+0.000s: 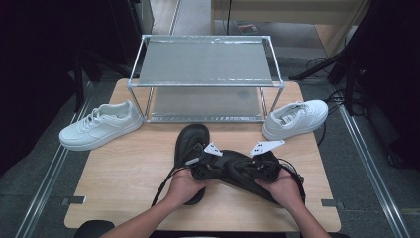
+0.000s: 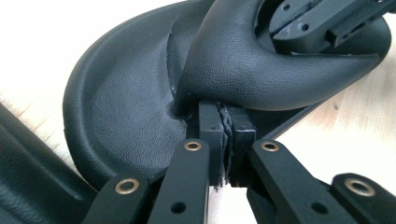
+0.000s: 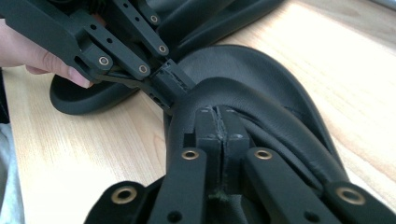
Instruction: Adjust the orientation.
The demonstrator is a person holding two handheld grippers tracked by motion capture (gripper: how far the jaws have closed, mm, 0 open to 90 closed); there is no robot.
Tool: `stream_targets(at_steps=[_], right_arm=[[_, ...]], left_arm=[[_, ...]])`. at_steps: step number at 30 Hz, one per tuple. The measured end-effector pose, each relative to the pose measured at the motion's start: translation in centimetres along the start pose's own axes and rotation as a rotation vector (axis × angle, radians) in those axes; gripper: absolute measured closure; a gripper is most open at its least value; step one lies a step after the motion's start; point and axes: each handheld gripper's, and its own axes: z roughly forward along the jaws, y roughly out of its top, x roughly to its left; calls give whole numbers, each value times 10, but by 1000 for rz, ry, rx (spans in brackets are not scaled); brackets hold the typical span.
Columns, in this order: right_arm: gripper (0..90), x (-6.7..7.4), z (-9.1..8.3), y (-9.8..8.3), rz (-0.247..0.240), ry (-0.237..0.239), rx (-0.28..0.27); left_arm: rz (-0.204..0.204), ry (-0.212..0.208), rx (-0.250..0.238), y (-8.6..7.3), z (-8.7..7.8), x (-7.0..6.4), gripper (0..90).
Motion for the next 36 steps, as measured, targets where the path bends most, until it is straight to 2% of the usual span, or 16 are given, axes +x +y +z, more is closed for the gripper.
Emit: stream_targets(at_steps=[4, 7, 9, 15, 19, 22, 26, 29, 31, 36], right_arm=[[860, -4, -13, 1, -37, -22, -35], [812, -14, -25, 1, -31, -38, -80], [762, -20, -28, -1, -26, -35, -90], [664, -36, -23, -5, 3, -7, -66], [613, -43, -20, -5, 1, 0, -49], [593, -45, -16, -6, -15, -1, -27], [577, -46, -9, -5, -16, -1, -13], [574, -49, -6, -4, -12, 15, -12], [577, -51, -5, -3, -16, 28, -12], [539, -49, 0, -2, -50, 43, 10]], left_arm=[[-13, -17, -7, 1, -5, 2, 870], [-12, -36, -10, 2, -13, 2, 851], [-17, -57, -38, 2, -19, 2, 830], [-28, -88, -53, 1, -40, 6, 768], [-25, -106, -67, -4, -54, 11, 654], [-12, -99, -82, -9, -65, 14, 607], [-20, -92, -101, -13, -78, 21, 541], [-34, -68, -118, -16, -85, 27, 508], [-40, -49, -128, -18, -88, 31, 503], [-68, -35, -144, -21, -94, 39, 497]])
